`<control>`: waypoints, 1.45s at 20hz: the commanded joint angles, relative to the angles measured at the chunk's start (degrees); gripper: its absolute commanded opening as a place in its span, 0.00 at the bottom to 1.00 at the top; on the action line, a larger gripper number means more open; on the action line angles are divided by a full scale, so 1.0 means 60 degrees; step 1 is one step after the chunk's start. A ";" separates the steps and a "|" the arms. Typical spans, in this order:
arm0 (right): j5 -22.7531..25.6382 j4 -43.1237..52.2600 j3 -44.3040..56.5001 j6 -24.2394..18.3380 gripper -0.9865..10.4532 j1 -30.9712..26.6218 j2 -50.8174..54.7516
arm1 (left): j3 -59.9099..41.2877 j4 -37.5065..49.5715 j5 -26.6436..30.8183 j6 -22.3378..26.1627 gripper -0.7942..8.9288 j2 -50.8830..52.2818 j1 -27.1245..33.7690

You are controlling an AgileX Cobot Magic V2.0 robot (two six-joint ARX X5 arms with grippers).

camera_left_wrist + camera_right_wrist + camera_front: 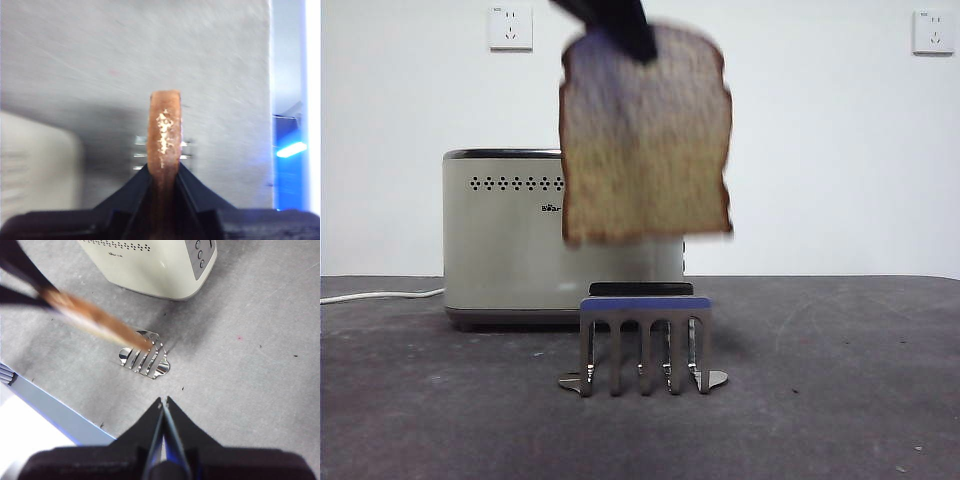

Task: Pick up a slice of bread from the rack,put the bread on the toaster,press the button

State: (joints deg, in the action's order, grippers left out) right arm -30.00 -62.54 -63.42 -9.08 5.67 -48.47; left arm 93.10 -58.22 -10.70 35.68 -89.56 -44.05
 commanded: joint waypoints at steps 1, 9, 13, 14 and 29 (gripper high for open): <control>-0.0007 0.0047 -0.0033 -0.0146 0.08 0.0018 -0.0004 | 0.1198 -0.0423 0.0882 0.0430 0.07 0.0069 -0.0015; -0.0011 0.0044 -0.0033 -0.0146 0.08 0.0018 -0.0004 | 0.2885 -0.0499 0.2779 0.1865 0.07 0.0069 0.1158; -0.0011 0.0044 -0.0033 -0.0146 0.08 0.0018 -0.0004 | 0.2885 -0.0226 0.2448 0.3053 0.07 0.0066 0.1778; -0.0011 0.0044 -0.0033 -0.0142 0.08 0.0018 -0.0007 | 0.2885 -0.0131 0.2062 0.3213 0.07 0.0062 0.1938; -0.0007 0.0044 -0.0033 -0.0168 0.08 0.0018 -0.0051 | 0.2885 0.0033 0.0215 0.3603 0.07 -0.1548 0.2994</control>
State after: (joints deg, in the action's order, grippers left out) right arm -30.00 -62.57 -63.42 -9.69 5.67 -48.69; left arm 110.59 -58.57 -8.78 56.62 -98.45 -26.30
